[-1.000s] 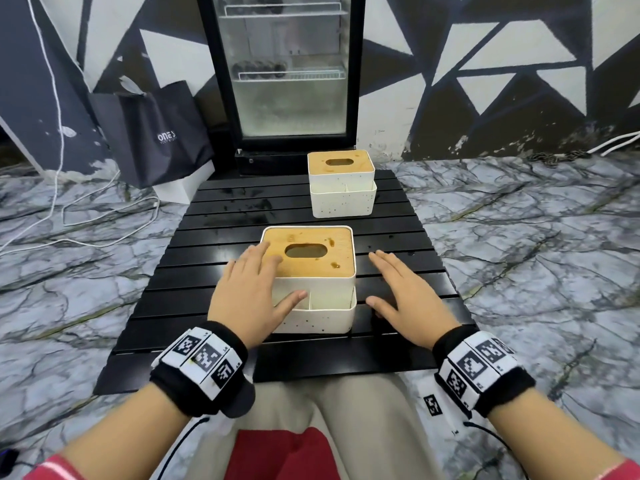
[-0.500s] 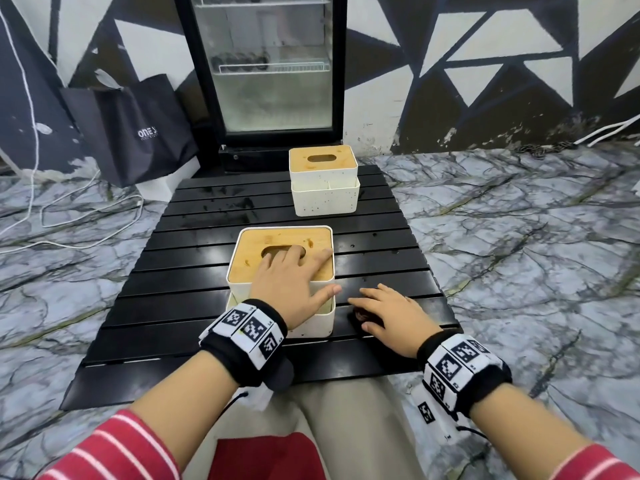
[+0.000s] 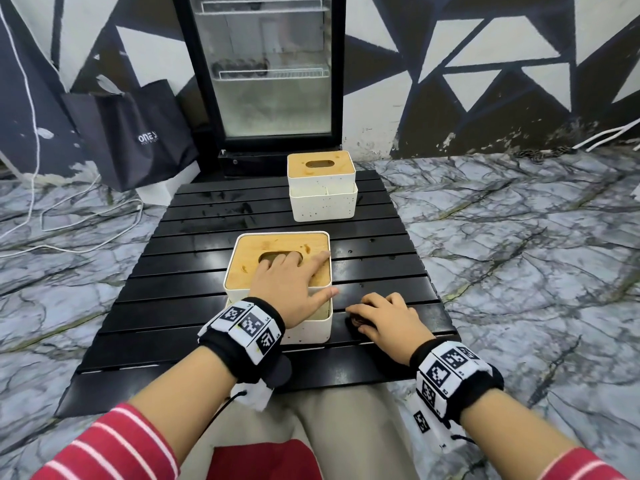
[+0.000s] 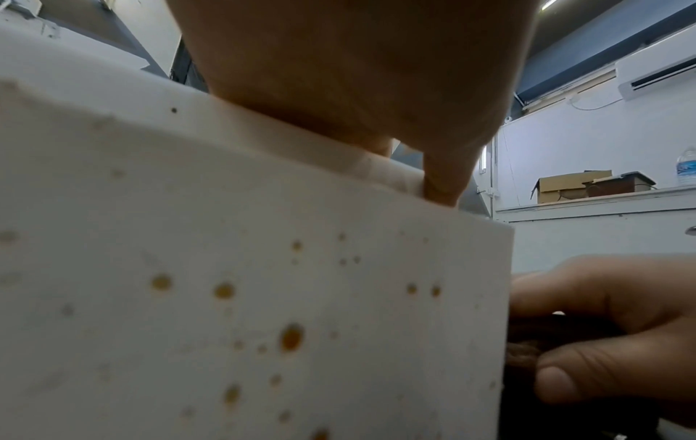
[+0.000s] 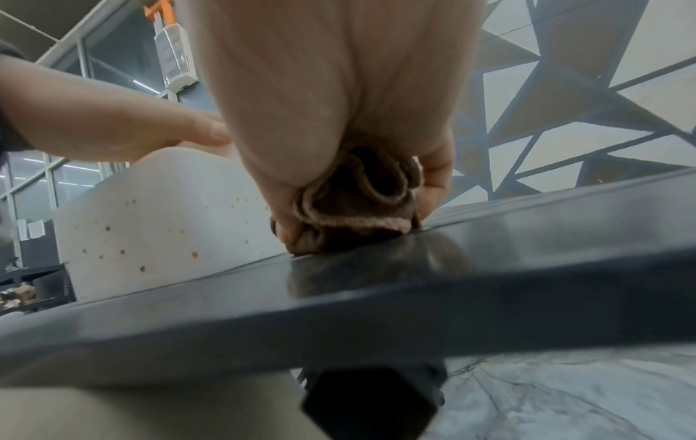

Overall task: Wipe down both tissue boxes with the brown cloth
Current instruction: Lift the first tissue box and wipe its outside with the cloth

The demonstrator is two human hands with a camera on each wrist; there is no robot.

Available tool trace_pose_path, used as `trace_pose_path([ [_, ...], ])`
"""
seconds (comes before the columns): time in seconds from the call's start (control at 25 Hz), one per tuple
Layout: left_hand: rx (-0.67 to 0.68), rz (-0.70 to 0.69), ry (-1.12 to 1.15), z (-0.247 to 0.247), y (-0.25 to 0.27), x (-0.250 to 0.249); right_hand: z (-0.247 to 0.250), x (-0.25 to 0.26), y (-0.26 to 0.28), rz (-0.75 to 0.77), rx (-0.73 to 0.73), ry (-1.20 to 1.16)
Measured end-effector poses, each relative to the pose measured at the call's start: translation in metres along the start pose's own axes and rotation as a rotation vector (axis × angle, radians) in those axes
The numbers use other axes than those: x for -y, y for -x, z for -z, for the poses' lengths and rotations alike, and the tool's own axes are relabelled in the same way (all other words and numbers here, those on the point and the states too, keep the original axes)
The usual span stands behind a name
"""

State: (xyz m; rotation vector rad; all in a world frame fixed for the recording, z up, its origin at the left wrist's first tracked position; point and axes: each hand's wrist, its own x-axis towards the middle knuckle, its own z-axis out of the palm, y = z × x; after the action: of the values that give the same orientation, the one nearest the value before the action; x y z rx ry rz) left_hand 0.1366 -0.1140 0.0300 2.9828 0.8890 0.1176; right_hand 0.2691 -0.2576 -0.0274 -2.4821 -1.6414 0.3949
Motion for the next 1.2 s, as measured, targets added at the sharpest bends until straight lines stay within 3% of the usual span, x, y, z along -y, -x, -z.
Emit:
trace_pose_path([
  [0.28, -0.071, 0.012, 0.155, 0.008, 0.000, 0.005, 0.005, -0.004, -0.004, -0.031, -0.019, -0.184],
  [0.48, -0.222, 0.009, 0.586, 0.019, -0.009, 0.019, 0.041, 0.003, -0.011, 0.004, -0.266, -0.461],
  [0.68, -0.405, -0.015, 0.819, 0.023, -0.018, 0.021, 0.074, 0.024, -0.017, 0.016, -0.442, -0.697],
  [0.88, -0.409, 0.045, 0.899, 0.006, -0.009, 0.026, 0.064, 0.039, -0.015, 0.023, -0.453, -0.722],
  [1.2, -0.348, 0.080, 1.082, 0.011, 0.001, 0.031, 0.061, 0.047, -0.021, 0.070, -0.603, -0.698],
])
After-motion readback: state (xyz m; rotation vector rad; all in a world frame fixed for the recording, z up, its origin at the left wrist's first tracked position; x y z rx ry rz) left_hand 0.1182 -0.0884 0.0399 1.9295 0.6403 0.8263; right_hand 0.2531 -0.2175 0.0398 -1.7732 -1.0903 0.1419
